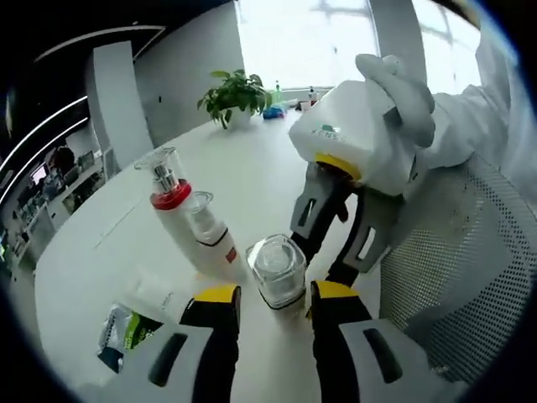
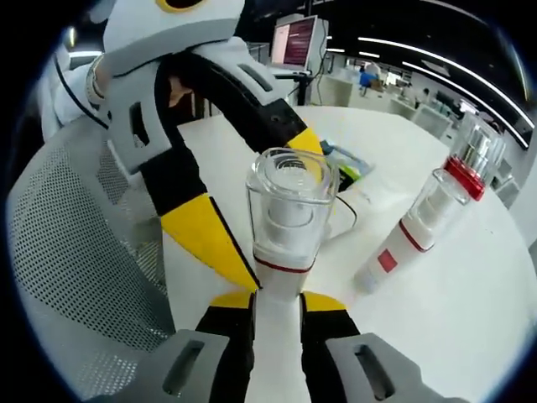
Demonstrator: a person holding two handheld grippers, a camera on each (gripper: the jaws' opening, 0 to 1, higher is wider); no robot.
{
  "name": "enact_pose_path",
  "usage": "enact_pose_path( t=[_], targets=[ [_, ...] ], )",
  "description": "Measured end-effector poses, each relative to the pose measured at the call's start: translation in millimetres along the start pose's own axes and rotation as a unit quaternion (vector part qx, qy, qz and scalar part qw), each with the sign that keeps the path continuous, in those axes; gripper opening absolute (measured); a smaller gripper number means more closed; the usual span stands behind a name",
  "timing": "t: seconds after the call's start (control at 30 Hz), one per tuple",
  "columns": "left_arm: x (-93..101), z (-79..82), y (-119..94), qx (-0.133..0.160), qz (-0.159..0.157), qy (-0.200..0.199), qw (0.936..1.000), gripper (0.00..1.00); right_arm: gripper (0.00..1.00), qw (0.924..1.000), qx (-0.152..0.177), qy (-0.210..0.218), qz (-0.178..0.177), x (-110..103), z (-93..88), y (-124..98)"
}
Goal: Arrange the skincare products in the storage area until every visible bottle or jar stands upright without overlapping.
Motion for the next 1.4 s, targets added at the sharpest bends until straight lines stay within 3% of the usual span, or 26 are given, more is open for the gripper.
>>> enact_pose_path(
  t=[0.13, 0.33, 0.57, 0.77, 0.93, 1.03, 1.13, 1.27, 1.4],
  targets=[
    [-1.2, -12.4, 1, -0.03, 0.001, 0.008, 0.9995, 0.31, 0.1, 1.0, 0.0, -0.001, 0.003, -1, 0.2, 0],
    [-9.7, -22.2, -7, -0.041, 0.016, 0.002, 0.999, 0.31, 0.05, 0.9998, 0.009, 0.0, 0.017, -6, 4.4, 0],
    [-18.9, -35.9, -12, -0.066, 0.037, 0.004, 0.9972, 0.29, 0.13, 0.9999, 0.004, -0.015, 0.002, -3, 3.2, 1],
    [-28.7, -43.0, -10, -0.076, 0.069, -0.001, 0.9947, 0.28, 0.18, 0.9986, 0.042, -0.026, -0.02, 2, 18.3, -1],
    [-34.2, -46.4, -7, -0.081, 0.078, -0.009, 0.9937, 0.26, 0.12, 0.9987, 0.04, -0.031, -0.011, -2, 18.6, 1],
    [-37.3, -43.6, -5, -0.068, 0.088, -0.014, 0.9937, 0.25, 0.11, 0.9987, 0.037, -0.033, -0.008, -3, 18.4, 1],
    [-39.2, -43.2, -2, -0.064, 0.087, -0.023, 0.9939, 0.24, 0.09, 0.9989, 0.038, -0.028, -0.001, -6, 19.2, 1],
    [-43.1, -52.6, -9, -0.094, 0.094, -0.02, 0.9909, 0.25, 0.06, 0.9992, 0.027, -0.028, 0.006, -8, 15.2, 3],
    [-32.9, -56.9, -19, -0.097, 0.066, -0.058, 0.9914, 0.24, 0.06, 0.9993, 0.024, -0.029, 0.003, -6, 13.6, 2]
  ],
)
Point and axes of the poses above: the point that each gripper's makers call its tool centre point, and the gripper's own axes: y roughly forward along the fingers, x roughly to its right, z roughly out of its top, the point moved 5 cm from there along -y, roughly backward along the fingers, and after that the axes turned 3 degrees about -x, right-handed, at the moved point
